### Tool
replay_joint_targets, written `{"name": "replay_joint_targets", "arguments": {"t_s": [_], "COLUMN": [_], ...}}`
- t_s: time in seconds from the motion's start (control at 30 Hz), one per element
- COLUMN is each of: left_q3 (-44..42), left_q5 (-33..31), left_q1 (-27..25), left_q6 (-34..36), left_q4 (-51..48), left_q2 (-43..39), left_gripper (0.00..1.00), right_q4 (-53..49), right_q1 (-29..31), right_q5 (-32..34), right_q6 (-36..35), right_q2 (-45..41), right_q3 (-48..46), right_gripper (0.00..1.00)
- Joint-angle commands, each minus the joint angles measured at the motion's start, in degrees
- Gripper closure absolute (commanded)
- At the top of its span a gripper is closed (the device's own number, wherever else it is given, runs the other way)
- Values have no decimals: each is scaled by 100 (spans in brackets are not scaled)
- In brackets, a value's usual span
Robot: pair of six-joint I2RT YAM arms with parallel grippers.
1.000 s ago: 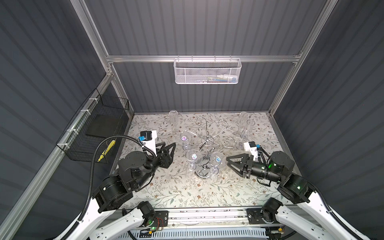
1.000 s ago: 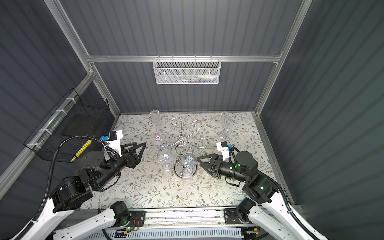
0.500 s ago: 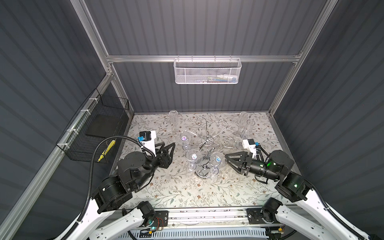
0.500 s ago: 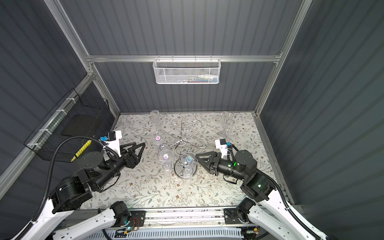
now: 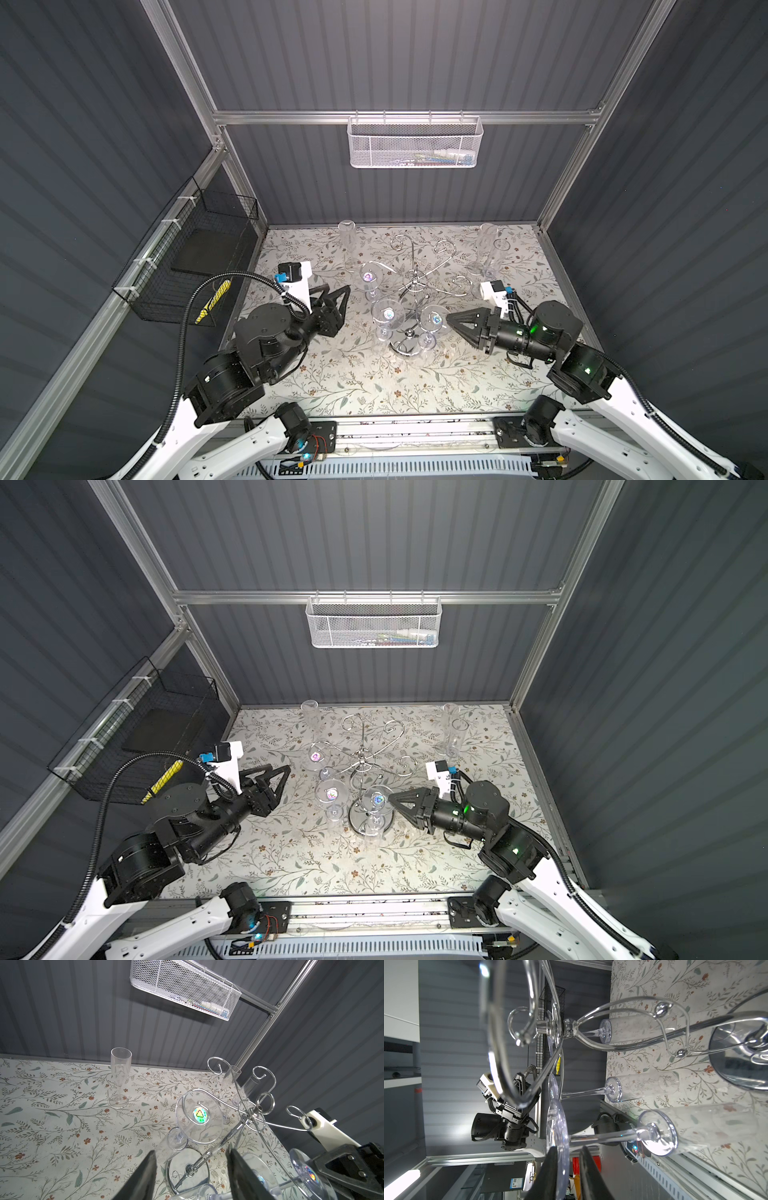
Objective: Take the wine glass off the wine glass rack
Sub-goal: 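Swing the right gripper to the base of a glass hanging on the rack, then close the right gripper on the base of the hanging flute glass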
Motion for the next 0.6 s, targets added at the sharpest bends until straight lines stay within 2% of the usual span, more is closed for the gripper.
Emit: {"name": "replay_joint_targets", "arguments": {"t_s": [0.0,0.57], "left_q3": [-53,-24], "left_q5": [-82,-47], "left_q1": [1,-1], "left_q6": [-81,-104], "left_q4": [-65,-117], "left_q2": [-84,-154], "left_gripper": [44,43], "right_q4": [42,277], "right_q1": [34,77], "right_q5": [69,84], "right_q6": [-3,61], "right_q2": [-97,-40], "right_q3": [-68,-25], "right_gripper": [81,100]}}
